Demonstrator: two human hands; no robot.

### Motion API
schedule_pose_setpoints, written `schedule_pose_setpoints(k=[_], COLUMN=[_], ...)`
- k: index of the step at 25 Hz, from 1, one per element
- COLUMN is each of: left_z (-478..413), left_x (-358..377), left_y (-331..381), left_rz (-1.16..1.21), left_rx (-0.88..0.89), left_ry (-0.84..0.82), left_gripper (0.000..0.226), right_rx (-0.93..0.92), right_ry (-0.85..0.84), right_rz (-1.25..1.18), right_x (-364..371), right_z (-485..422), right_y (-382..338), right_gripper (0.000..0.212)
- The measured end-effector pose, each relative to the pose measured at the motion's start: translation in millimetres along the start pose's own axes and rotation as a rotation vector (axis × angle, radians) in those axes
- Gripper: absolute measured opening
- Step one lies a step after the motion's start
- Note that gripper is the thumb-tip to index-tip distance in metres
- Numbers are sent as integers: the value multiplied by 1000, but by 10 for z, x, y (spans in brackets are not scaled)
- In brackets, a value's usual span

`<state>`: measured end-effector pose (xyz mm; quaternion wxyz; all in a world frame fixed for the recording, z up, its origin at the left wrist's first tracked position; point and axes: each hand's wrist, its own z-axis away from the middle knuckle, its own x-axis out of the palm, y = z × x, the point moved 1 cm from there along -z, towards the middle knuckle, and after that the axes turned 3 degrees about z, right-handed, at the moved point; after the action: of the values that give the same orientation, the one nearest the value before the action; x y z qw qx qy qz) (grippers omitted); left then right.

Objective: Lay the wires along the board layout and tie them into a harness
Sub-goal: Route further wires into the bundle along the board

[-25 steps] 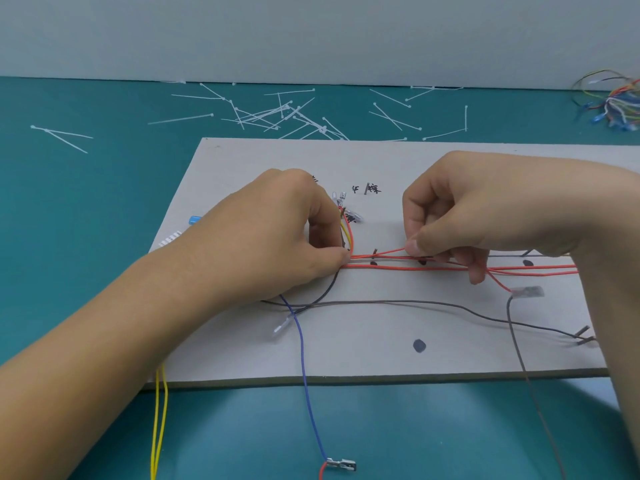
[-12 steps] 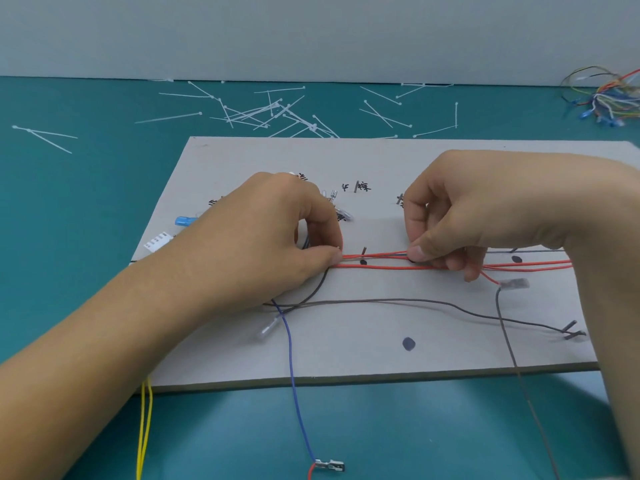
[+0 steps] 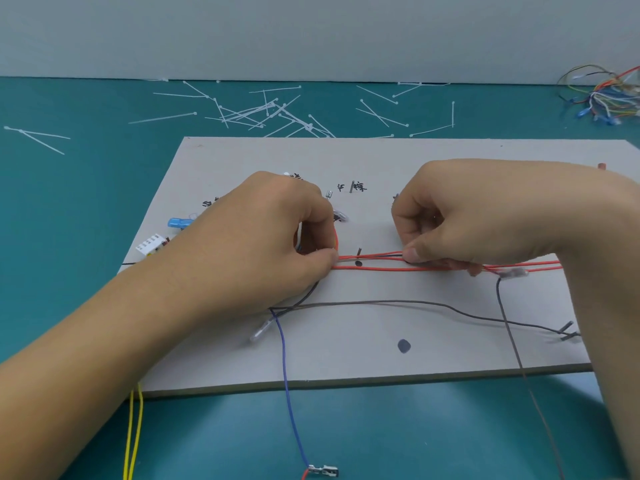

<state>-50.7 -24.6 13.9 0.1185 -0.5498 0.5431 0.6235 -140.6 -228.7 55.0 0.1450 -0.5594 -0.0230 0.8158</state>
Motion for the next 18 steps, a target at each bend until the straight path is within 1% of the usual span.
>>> schedule_pose_setpoints(k=[4, 8, 12, 14, 16, 18], left_z=[-23, -29, -40, -54, -61, -57], left_x=[-9, -5, -20, -19, -40, -118], left_y=[11, 6, -10, -20, -32, -75], left_rz=[-5, -12, -7, -7, -30, -39], left_rx=[23, 52, 83, 96, 112, 85], left_ry=[-20, -42, -45, -55, -74, -95], left_gripper=[19, 19, 18, 18, 16, 12], right_rx=[-14, -8, -1, 3, 9, 6], right_ry=[53, 65, 110, 104, 101, 141], right_rz=[68, 82, 60, 67, 70, 33], right_x=[32, 46, 55, 57, 58, 95], right_z=[-16, -15, -23, -31, -47, -93], right_y=[-47, -76, -68, -67, -73, -99], right_gripper=[14, 22, 24, 24, 21, 9])
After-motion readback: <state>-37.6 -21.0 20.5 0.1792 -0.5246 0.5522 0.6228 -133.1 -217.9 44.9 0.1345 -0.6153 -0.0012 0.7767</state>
